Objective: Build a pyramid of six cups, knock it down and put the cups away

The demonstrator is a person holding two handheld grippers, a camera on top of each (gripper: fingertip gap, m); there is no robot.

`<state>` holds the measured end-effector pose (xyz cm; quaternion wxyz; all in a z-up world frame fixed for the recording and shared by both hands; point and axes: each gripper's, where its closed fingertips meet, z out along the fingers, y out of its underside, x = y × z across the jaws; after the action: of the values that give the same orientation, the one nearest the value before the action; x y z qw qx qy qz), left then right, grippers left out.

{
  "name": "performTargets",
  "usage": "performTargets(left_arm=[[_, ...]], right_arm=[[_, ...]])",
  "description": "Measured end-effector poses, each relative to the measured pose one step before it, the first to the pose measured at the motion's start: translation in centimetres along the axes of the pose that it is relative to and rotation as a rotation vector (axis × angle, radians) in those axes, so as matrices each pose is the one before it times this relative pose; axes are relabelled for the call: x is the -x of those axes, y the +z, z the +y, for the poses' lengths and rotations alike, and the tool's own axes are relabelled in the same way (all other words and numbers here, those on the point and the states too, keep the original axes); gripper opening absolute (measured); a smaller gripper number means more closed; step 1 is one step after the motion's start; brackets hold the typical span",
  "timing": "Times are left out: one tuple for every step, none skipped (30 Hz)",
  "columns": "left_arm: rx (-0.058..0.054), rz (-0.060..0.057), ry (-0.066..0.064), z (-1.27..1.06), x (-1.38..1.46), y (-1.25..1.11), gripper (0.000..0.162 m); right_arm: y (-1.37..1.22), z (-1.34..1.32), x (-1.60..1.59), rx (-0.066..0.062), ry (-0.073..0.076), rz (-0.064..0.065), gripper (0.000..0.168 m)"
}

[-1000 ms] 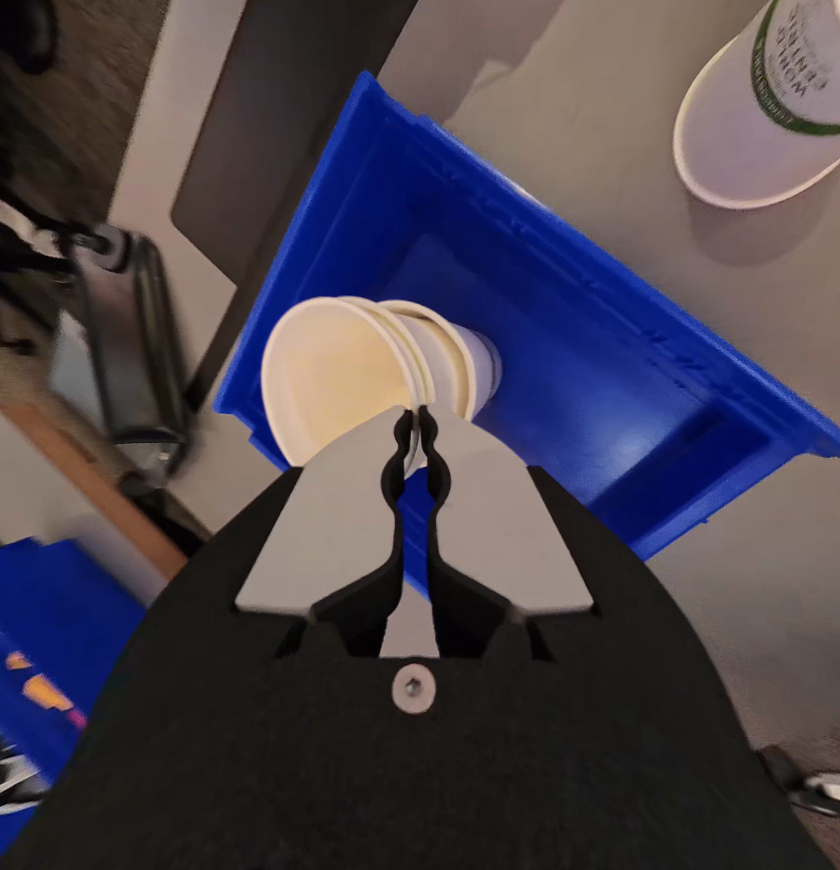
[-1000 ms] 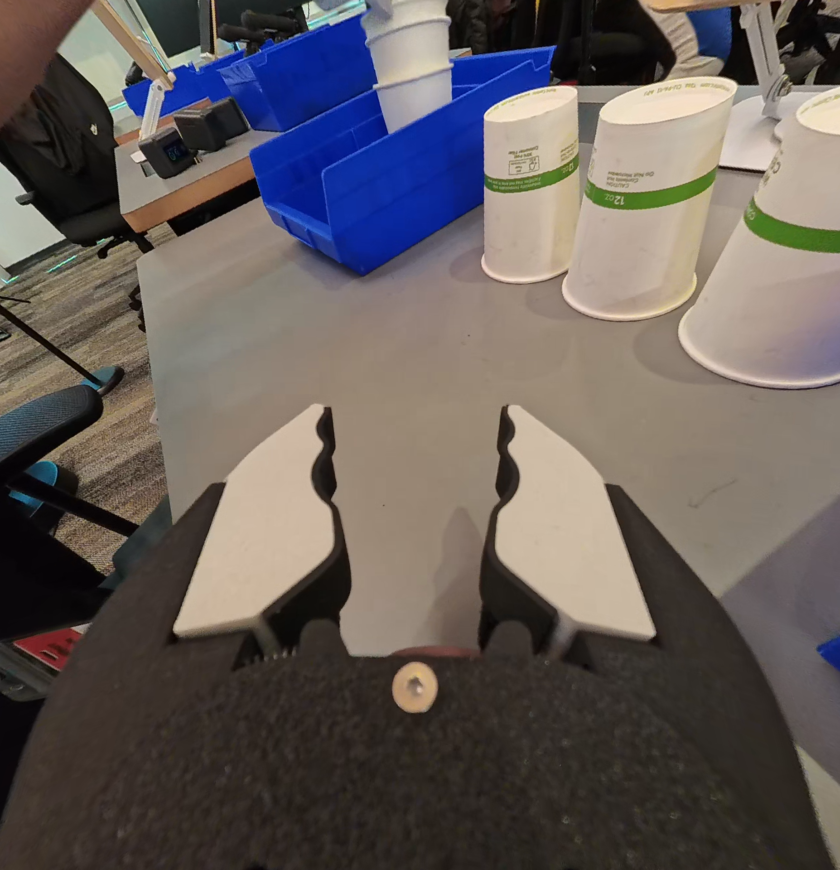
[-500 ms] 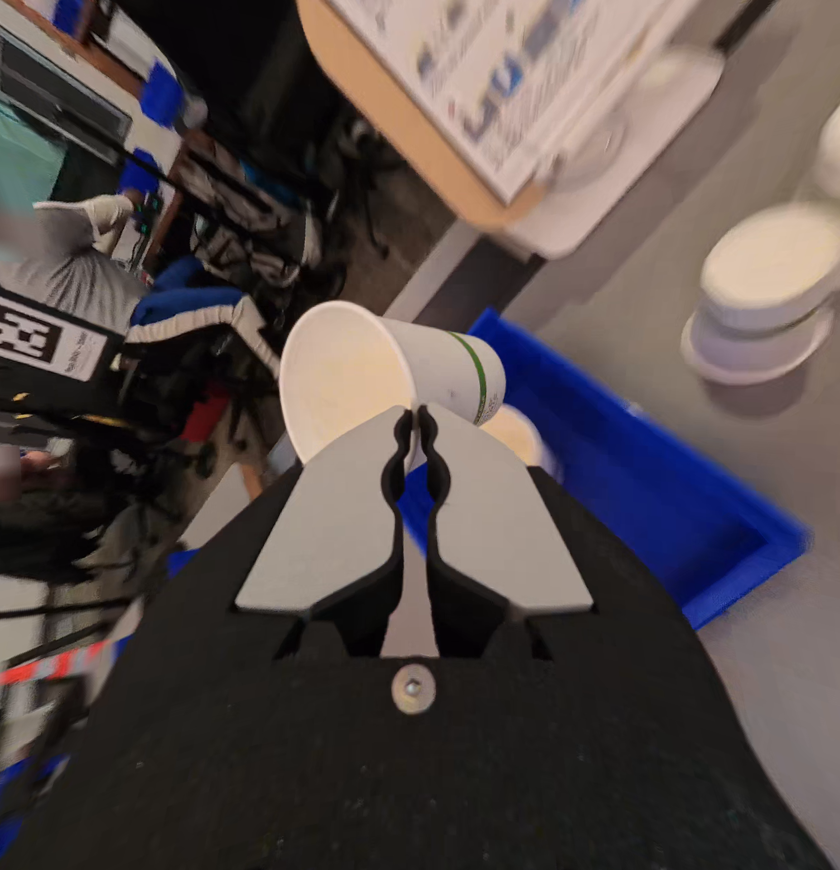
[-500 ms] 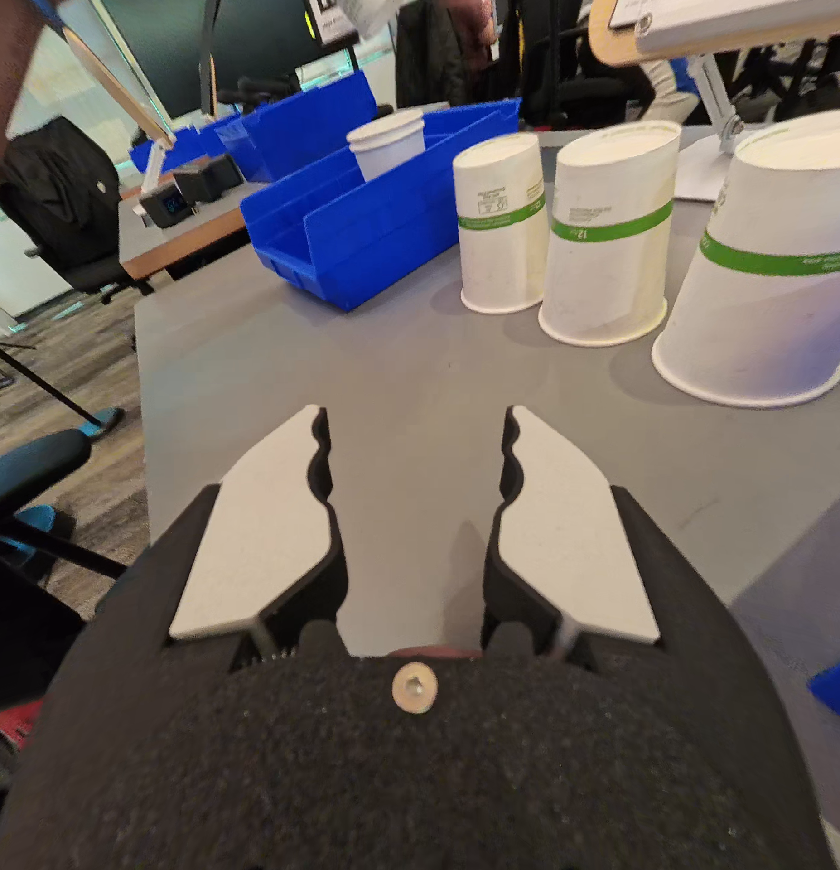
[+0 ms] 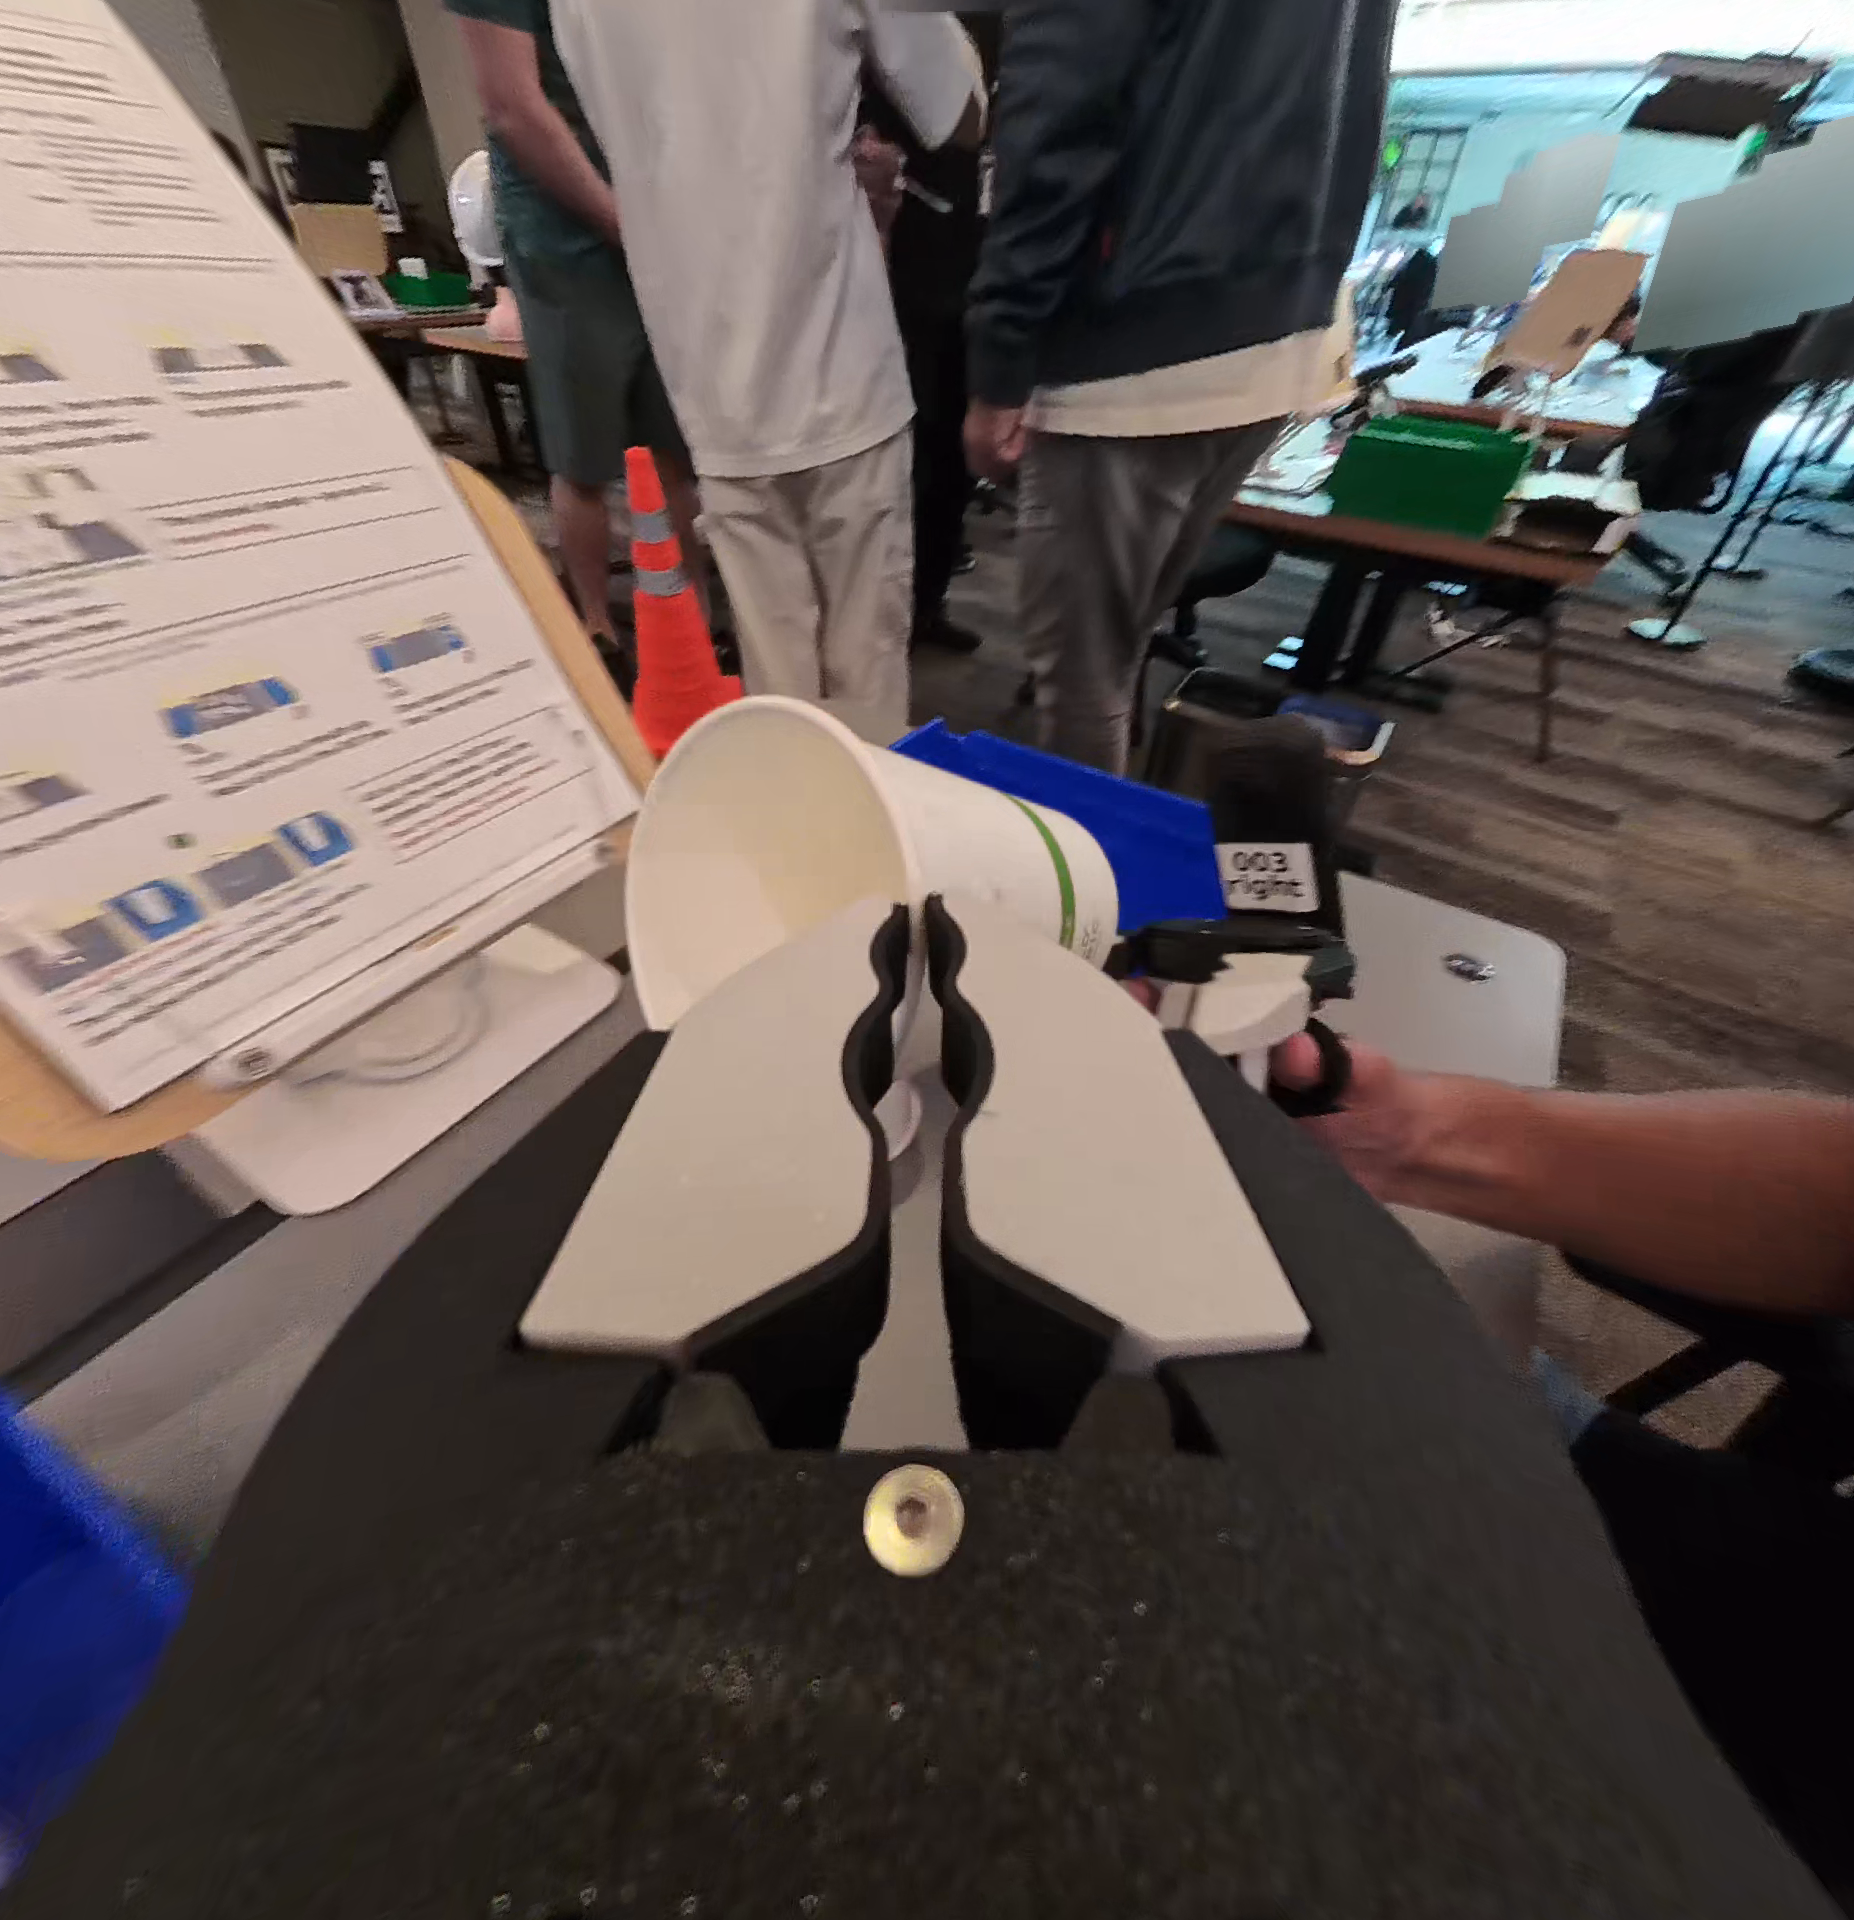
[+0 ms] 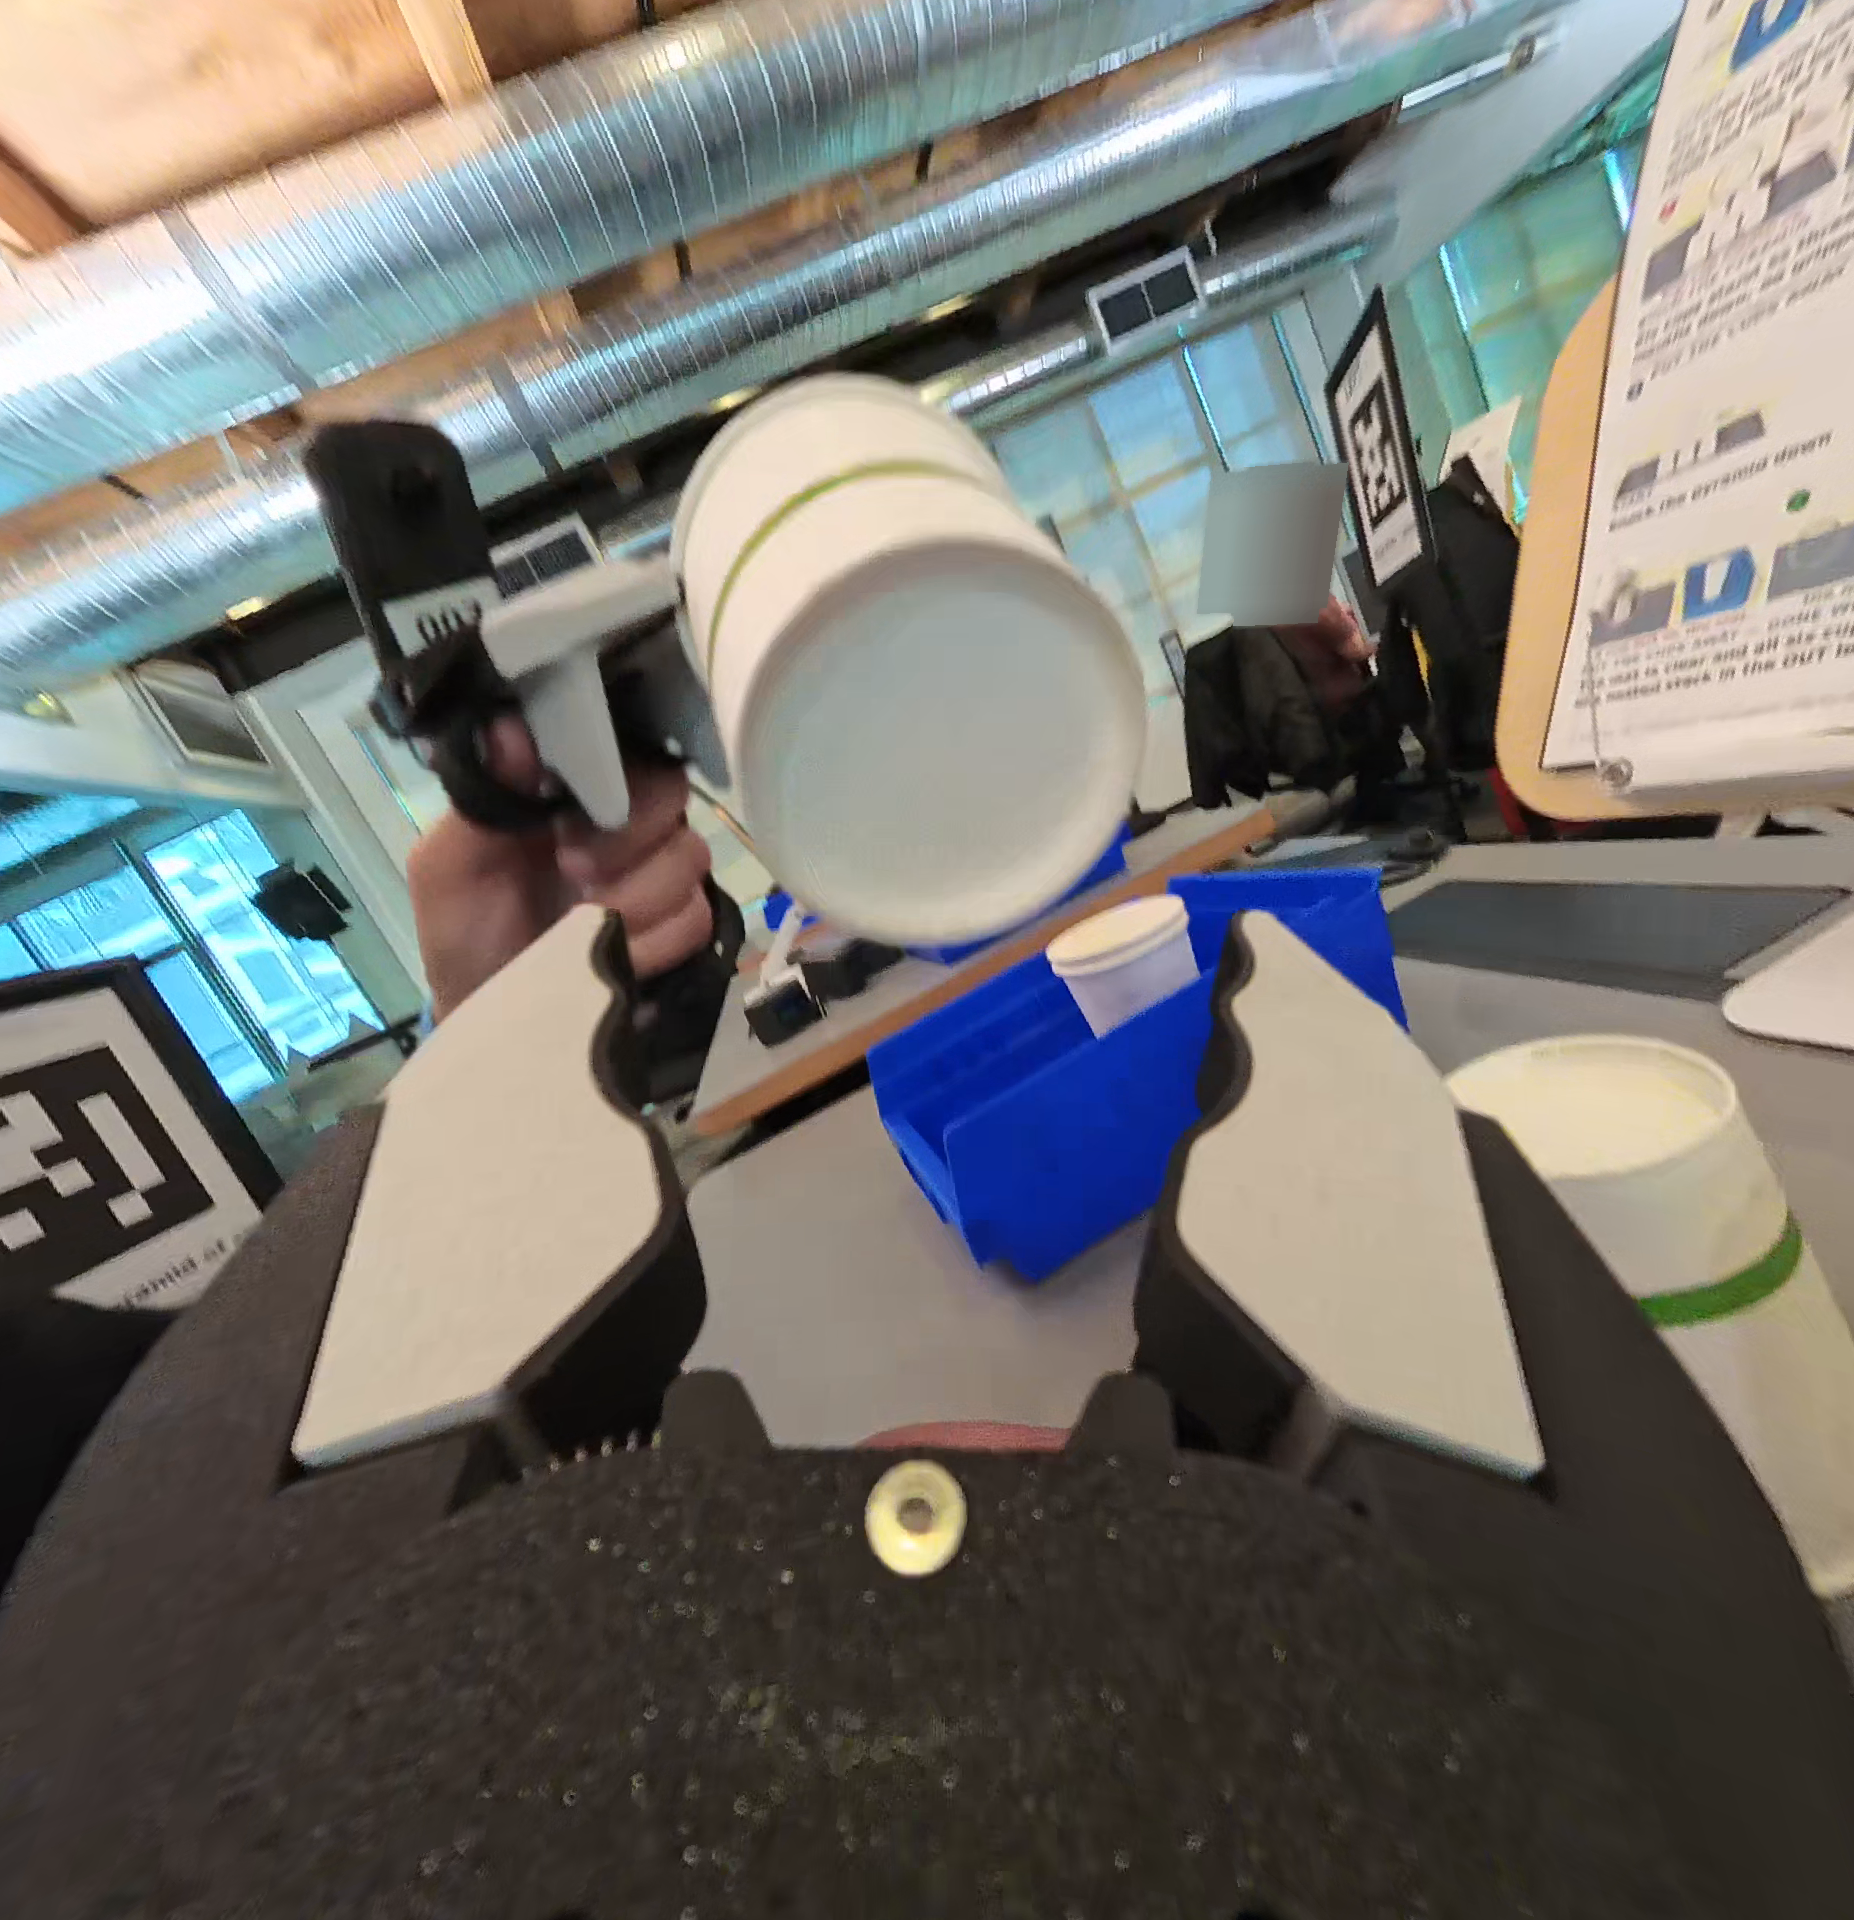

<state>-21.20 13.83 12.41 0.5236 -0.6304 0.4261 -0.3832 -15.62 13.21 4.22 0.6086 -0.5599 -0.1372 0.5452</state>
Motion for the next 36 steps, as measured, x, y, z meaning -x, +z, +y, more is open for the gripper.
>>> performTargets(left_arm=[[-0.0093,0.0306,-0.0136,0.164,-0.974,0.645,0.003],[0.0027,0.0312,-0.0154,0.348,-0.847,0.615,0.002],[-0.0055,0.0103,-0.0136,0.31,-0.48,0.516,0.002],[-0.0033,0.0159,-0.0084,0.371,-0.502,0.462,0.002],[0.0132,0.0194,-0.0089,0.587,-0.462,0.439,0.003],[0.0016,-0.0005,-0.0057,0.428,-0.12,0.255,0.002],[-0.0048,0.001,-0.0067,0.317,-0.091,0.103,0.002],[0.0004,0.0029,-0.0112,0.362,-0.034,0.059,0.003],[0.0074,-0.002,-0.0079,0.454,0.082,0.037,0.003],[-0.0021,-0.01,-0.003,0.362,0.136,-0.016,0.003],[-0.0103,-0.0233,-0.0005,0.312,0.267,-0.139,0.009],[0.0018,-0.0395,-0.0011,0.521,0.469,-0.244,0.023],[0.01,-0.045,-0.0012,0.753,0.528,-0.373,0.038],[0.0022,-0.0439,-0.0088,0.981,0.493,-0.481,0.052],[0.0011,-0.0395,-0.0235,1.376,0.411,-0.493,0.06],[0.0096,-0.0236,-0.0381,1.835,0.204,-0.386,0.062],[0.0208,-0.0045,-0.0417,2.237,-0.025,-0.215,0.065],[0.0282,-0.0044,-0.0326,2.428,0.015,-0.115,0.068],[0.0218,-0.0181,-0.0209,2.314,0.232,-0.085,0.067],[0.0136,-0.0201,-0.0164,2.11,0.283,-0.055,0.066],[0.0157,-0.0098,-0.0172,1.849,0.144,-0.047,0.065],[0.0192,-0.0016,-0.0202,1.506,0.042,0.019,0.064],[0.0269,0.01,-0.0181,1.18,-0.121,0.107,0.064],[0.0282,0.0138,-0.0087,0.87,-0.184,0.182,0.064],[0.0204,0.0045,-0.0017,0.597,-0.081,0.191,0.063],[0.0056,0.0,-0.0006,0.268,-0.046,0.187,0.062],[0.0028,0.0074,0.0006,0.133,-0.18,0.207,0.062],[0.0137,0.0133,0.0058,0.192,-0.282,0.238,0.061],[0.0141,0.0064,0.0121,0.19,-0.187,0.226,0.061],[0.008,-0.0051,0.014,0.152,-0.029,0.149,0.061],[0.0041,-0.0048,0.0114,0.11,-0.032,0.086,0.061],[0.0065,0.0051,0.0065,0.147,-0.156,0.07,0.061],[0.0084,0.0094,0.0017,0.171,-0.191,0.04,0.061],[0.0012,0.0063,-0.0005,0.071,-0.138,-0.011,0.061],[-0.0043,0.0031,-0.001,-0.015,-0.076,-0.056,0.06],[-0.0012,0.0055,-0.0002,-0.024,-0.104,-0.047,0.06]], right_arm=[[-0.038,-0.655,0.17,-0.0212,0.0059,-0.0085,0.104],[-0.093,-0.522,0.135,-0.0131,-0.0025,-0.0035,0.104],[-0.121,-0.32,0.022,-0.0034,-0.0043,0.0044,0.103],[-0.187,-0.23,0.129,-0.0004,-0.0036,-0.0022,0.1],[-0.35,-0.355,0.17,-0.0123,-0.0114,-0.0028,0.091],[-0.374,-0.251,-0.051,-0.0099,-0.014,0.0109,0.09],[-0.266,0.295,-0.074,0.0265,-0.0022,0.0062,0.09],[-0.239,0.444,-0.125,0.0342,0.0018,0.0085,0.09],[-0.209,0.274,-0.152,0.0137,-0.0081,0.014,0.09],[-0.113,0.321,-0.073,0.0185,-0.0055,0.0088,0.09],[-0.087,0.252,-0.008,0.0185,-0.001,0.0033,0.09],[-0.119,0.023,-0.196,0.0113,-0.0043,0.0153,0.089],[-0.199,-0.28,-0.279,0.011,-0.0156,0.0211,0.089],[-0.291,-0.648,-0.328,0.0131,-0.0285,0.0252,0.09],[-0.326,-1.009,-0.466,0.0142,-0.0413,0.0333,0.09],[-0.289,-1.299,-0.588,0.0191,-0.0493,0.0381,0.09],[-0.132,-1.305,-0.775,0.0411,-0.0612,0.044,0.09],[0.083,-1.137,-1.105,0.0684,-0.0832,0.0591,0.09],[0.283,-0.967,-1.207,0.0869,-0.0864,0.0555,0.09],[0.479,-0.851,-1.149,0.0984,-0.0717,0.0427,0.09],[0.624,-0.858,-0.943,0.0975,-0.0691,0.0238,0.09],[0.783,-0.714,-0.799,0.1006,-0.0696,0.0099,0.09],[0.976,-0.367,-0.743,0.1167,-0.0677,0.0036,0.09],[1.128,-0.031,-0.542,0.1265,-0.0707,-0.0081,0.09],[1.229,0.162,-0.205,0.1267,-0.0759,-0.0255,0.09],[1.247,0.202,-0.094,0.1141,-0.07,-0.026,0.09],[1.29,0.221,0.027,0.1048,-0.054,-0.0281,0.09],[1.333,0.167,0.351,0.0905,-0.0419,-0.0422,0.09],[1.341,0.124,0.394,0.0755,-0.0296,-0.0414,0.09],[1.337,0.298,0.363,0.0762,-0.013,-0.0396,0.09],[1.202,0.243,0.13,0.0623,-0.0109,-0.0263,0.09],[1.014,0.1,0.081,0.0414,0.0005,-0.0264,0.09],[0.787,-0.029,0.068,0.0265,0.0068,-0.0267,0.09],[0.579,-0.111,-0.014,0.0129,0.0052,-0.0182,0.09],[0.439,0.003,0.114,0.017,0.0065,-0.0227,0.09],[0.312,-0.054,0.031,0.0121,0.0001,-0.0112,0.09]])
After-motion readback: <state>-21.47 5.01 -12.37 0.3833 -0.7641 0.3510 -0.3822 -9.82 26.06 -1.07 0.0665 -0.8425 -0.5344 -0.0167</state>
